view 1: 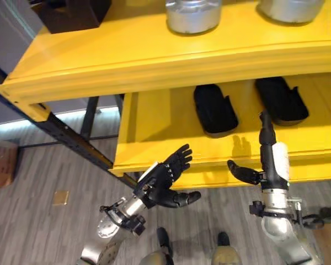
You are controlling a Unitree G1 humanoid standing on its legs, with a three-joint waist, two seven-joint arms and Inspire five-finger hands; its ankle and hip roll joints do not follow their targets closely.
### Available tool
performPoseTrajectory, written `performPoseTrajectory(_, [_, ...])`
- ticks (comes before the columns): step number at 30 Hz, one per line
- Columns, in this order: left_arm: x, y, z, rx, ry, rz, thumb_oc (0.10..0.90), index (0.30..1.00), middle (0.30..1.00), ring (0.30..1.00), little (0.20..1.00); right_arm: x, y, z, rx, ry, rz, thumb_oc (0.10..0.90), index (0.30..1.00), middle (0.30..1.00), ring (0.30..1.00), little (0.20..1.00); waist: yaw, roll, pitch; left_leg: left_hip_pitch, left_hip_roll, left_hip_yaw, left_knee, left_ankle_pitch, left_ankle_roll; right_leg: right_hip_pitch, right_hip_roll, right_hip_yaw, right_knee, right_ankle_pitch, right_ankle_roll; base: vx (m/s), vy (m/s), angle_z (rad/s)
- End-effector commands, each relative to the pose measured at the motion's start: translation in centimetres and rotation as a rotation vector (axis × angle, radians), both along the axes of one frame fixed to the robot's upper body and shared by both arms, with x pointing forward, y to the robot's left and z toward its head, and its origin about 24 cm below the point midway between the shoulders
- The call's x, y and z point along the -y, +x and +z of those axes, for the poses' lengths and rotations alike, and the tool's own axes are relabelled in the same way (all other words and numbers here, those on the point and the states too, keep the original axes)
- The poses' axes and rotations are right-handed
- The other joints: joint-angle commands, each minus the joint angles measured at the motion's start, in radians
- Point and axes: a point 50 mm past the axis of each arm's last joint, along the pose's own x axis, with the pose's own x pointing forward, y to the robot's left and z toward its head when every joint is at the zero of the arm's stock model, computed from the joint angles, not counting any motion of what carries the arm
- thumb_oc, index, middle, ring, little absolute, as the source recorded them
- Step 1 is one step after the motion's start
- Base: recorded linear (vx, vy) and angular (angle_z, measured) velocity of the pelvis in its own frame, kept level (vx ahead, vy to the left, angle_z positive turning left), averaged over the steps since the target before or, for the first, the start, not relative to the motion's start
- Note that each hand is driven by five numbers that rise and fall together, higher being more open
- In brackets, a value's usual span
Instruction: Move parts from the plastic box to the shelf.
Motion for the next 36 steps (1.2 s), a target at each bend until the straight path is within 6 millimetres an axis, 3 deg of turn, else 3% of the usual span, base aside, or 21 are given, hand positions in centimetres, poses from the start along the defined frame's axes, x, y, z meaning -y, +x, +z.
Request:
performPoseTrajectory(1, [-0.3, 0.8, 3.9, 0.199, -0.101, 0.036, 0.9, 1.0, 1.0, 1.0, 1.0, -0.3, 0.5, 4.5, 0.23, 0.119, 0.103, 0.9, 1.0, 1.0, 1.0, 1.0, 0.004, -0.009, -0.079, 0.127, 0.004, 0.016, -0.007, -0.198, 0.009, -0.084, 0.04, 0.057, 0.019, 0.021, -0.03, -0.11, -0.226, -0.4])
performPoseTrajectory(4, [-0.6, 0.6, 3.8, 0.184, -0.124, 0.048, 0.9, 1.0, 1.0, 1.0, 1.0, 0.2, -0.1, 4.6, 0.23, 0.131, 0.085, 0.9, 1.0, 1.0, 1.0, 1.0, -0.006, -0.011, -0.088, 0.118, 0.03, 0.023, -0.007, -0.183, -0.01, -0.081, 0.062, 0.058, -0.003, 0.023, -0.043, -0.15, -0.293, -0.24])
performPoseTrajectory(7, [-0.3, 0.4, 4.1, 0.214, -0.14, 0.027, 0.9, 1.0, 1.0, 1.0, 1.0, 0.5, 0.0, 4.9, 0.251, 0.152, 0.076, 0.9, 1.0, 1.0, 1.0, 1.0, -0.011, -0.009, -0.082, 0.113, 0.062, 0.036, -0.007, -0.159, -0.033, -0.086, 0.099, 0.053, -0.005, 0.006, -0.077, -0.14, -0.222, -0.21])
performPoseTrajectory(9, [-0.1, 0.5, 4.4, 0.222, -0.172, 0.019, 0.9, 1.0, 1.0, 1.0, 1.0, 0.8, 0.6, 5.3, 0.248, 0.172, 0.089, 0.9, 1.0, 1.0, 1.0, 1.0, 0.0, -0.012, -0.07, 0.12, 0.056, -0.016, 0.011, -0.159, -0.036, -0.079, 0.125, 0.1, -0.016, 0.009, -0.099, -0.04, -0.128, -0.33])
performPoseTrajectory(10, [-0.2, 0.4, 4.4, 0.219, -0.173, 0.045, 0.9, 1.0, 1.0, 1.0, 1.0, 1.0, 1.2, 5.2, 0.214, 0.191, 0.11, 0.9, 1.0, 1.0, 1.0, 1.0, 0.024, -0.017, -0.06, 0.087, 0.002, -0.12, 0.097, -0.206, -0.015, -0.074, 0.141, 0.168, -0.011, 0.011, -0.11, 0.05, -0.029, -2.11])
performPoseTrajectory(12, [-0.4, -0.1, 4.2, 0.212, -0.149, 0.04, 0.9, 1.0, 1.0, 1.0, 1.0, 1.6, 0.9, 4.6, 0.18, 0.248, 0.104, 0.9, 1.0, 1.0, 1.0, 1.0, 0.036, -0.021, -0.059, 0.055, -0.121, -0.179, 0.163, -0.281, 0.048, -0.073, 0.169, 0.238, -0.009, 0.023, -0.109, 0.05, 0.033, -2.84])
performPoseTrajectory(13, [-0.3, -0.3, 4.3, 0.214, -0.133, 0.028, 0.9, 1.0, 1.0, 1.0, 1.0, 1.7, 0.5, 4.2, 0.163, 0.277, 0.108, 0.9, 1.0, 1.0, 1.0, 1.0, 0.038, -0.021, -0.059, 0.042, -0.177, -0.224, 0.171, -0.291, 0.077, -0.085, 0.193, 0.278, 0.005, 0.03, -0.104, 0.04, 0.153, -1.63])
performPoseTrajectory(15, [0.3, -0.6, 4.6, 0.248, -0.115, 0.0, 0.9, 1.0, 1.0, 1.0, 1.0, 1.7, 0.1, 3.5, 0.14, 0.33, 0.081, 0.9, 1.0, 1.0, 1.0, 1.0, 0.028, -0.028, -0.069, 0.064, -0.191, -0.278, 0.087, -0.252, 0.096, -0.108, 0.218, 0.337, -0.003, 0.057, -0.089, 0.03, 0.249, -1.51])
performPoseTrajectory(16, [0.4, -0.6, 4.7, 0.261, -0.111, 0.004, 0.9, 1.0, 1.0, 1.0, 1.0, 1.9, 0.1, 3.1, 0.138, 0.333, 0.053, 0.9, 1.0, 1.0, 1.0, 1.0, 0.027, -0.032, -0.07, 0.075, -0.186, -0.272, 0.054, -0.238, 0.095, -0.116, 0.218, 0.337, -0.009, 0.066, -0.081, -0.03, 0.238, -1.19])
performPoseTrajectory(17, [0.1, -0.5, 4.6, 0.277, -0.098, 0.043, 0.9, 1.0, 1.0, 1.0, 1.0, 1.9, 0.3, 2.7, 0.119, 0.364, 0.074, 0.9, 1.0, 1.0, 1.0, 1.0, 0.043, -0.042, -0.068, 0.084, -0.175, -0.227, 0.031, -0.23, 0.09, -0.129, 0.209, 0.257, 0.012, 0.054, -0.078, -0.08, 0.148, -1.44])
performPoseTrajectory(18, [-0.7, -0.8, 4.6, 0.306, -0.066, 0.113, 0.9, 1.0, 1.0, 1.0, 1.0, 1.4, 0.8, 2.7, 0.121, 0.353, 0.128, 0.9, 1.0, 1.0, 1.0, 1.0, 0.081, -0.055, -0.06, 0.093, -0.15, -0.124, 0.029, -0.232, 0.087, -0.149, 0.169, 0.092, 0.072, 0.027, -0.067, -0.09, 0.051, -1.87])
performPoseTrajectory(19, [-0.8, -0.8, 4.7, 0.317, -0.051, 0.13, 0.9, 1.0, 1.0, 1.0, 1.0, 1.3, 0.9, 2.9, 0.129, 0.353, 0.133, 0.9, 1.0, 1.0, 1.0, 1.0, 0.091, -0.058, -0.058, 0.091, -0.142, -0.094, 0.036, -0.235, 0.09, -0.157, 0.151, 0.059, 0.094, 0.018, -0.062, -0.09, -0.063, -2.64])
performPoseTrajectory(21, [-0.4, -0.9, 4.7, 0.337, -0.007, 0.092, 0.9, 1.0, 1.0, 1.0, 1.0, 1.5, 0.9, 3.0, 0.147, 0.357, 0.061, 0.9, 1.0, 1.0, 1.0, 1.0, 0.079, -0.066, -0.063, 0.088, -0.125, -0.057, 0.078, -0.258, 0.107, -0.155, 0.083, 0.078, 0.125, 0.015, -0.037, 0.0, -0.165, -2.22])
performPoseTrajectory(25, [-0.6, -1.0, 4.5, 0.345, 0.015, 0.094, 0.9, 1.0, 1.0, 1.0, 1.0, 1.5, 1.2, 3.0, 0.147, 0.322, 0.033, 0.9, 1.0, 1.0, 1.0, 1.0, 0.077, -0.07, -0.071, 0.109, -0.097, -0.001, 0.104, -0.279, 0.098, -0.132, 0.008, 0.051, 0.101, 0.046, 0.0, 0.07, -0.167, -0.06])
performPoseTrajectory(29, [-0.4, -0.9, 4.5, 0.325, 0.008, 0.111, 0.9, 1.0, 1.0, 1.0, 1.0, 1.3, 1.8, 3.4, 0.145, 0.285, 0.017, 0.9, 1.0, 1.0, 1.0, 1.0, 0.08, -0.08, -0.087, 0.135, -0.059, 0.055, 0.095, -0.28, 0.067, -0.091, 0.002, -0.008, 0.012, 0.066, 0.002, 0.05, -0.261, -0.37])
performPoseTrajectory(33, [-0.1, -0.6, 4.6, 0.327, 0.0, 0.114, 0.9, 1.0, 1.0, 1.0, 1.0, 1.5, 2.0, 3.4, 0.157, 0.229, -0.021, 0.9, 1.0, 1.0, 1.0, 1.0, 0.069, -0.075, -0.096, 0.158, -0.038, 0.059, 0.066, -0.269, 0.044, -0.076, 0.023, 0.001, -0.025, 0.067, -0.008, 0.04, -0.332, -0.35])
performPoseTrajectory(36, [-0.2, -0.5, 4.9, 0.352, -0.004, 0.135, 0.9, 1.0, 1.0, 1.0, 1.0, 2.8, 2.3, 3.3, 0.139, 0.199, -0.072, 0.9, 1.0, 1.0, 1.0, 1.0, 0.052, -0.067, -0.115, 0.177, 0.002, 0.08, 0.022, -0.237, 0.013, -0.058, 0.047, -0.01, -0.053, 0.055, -0.027, 0.05, -0.383, -0.21])
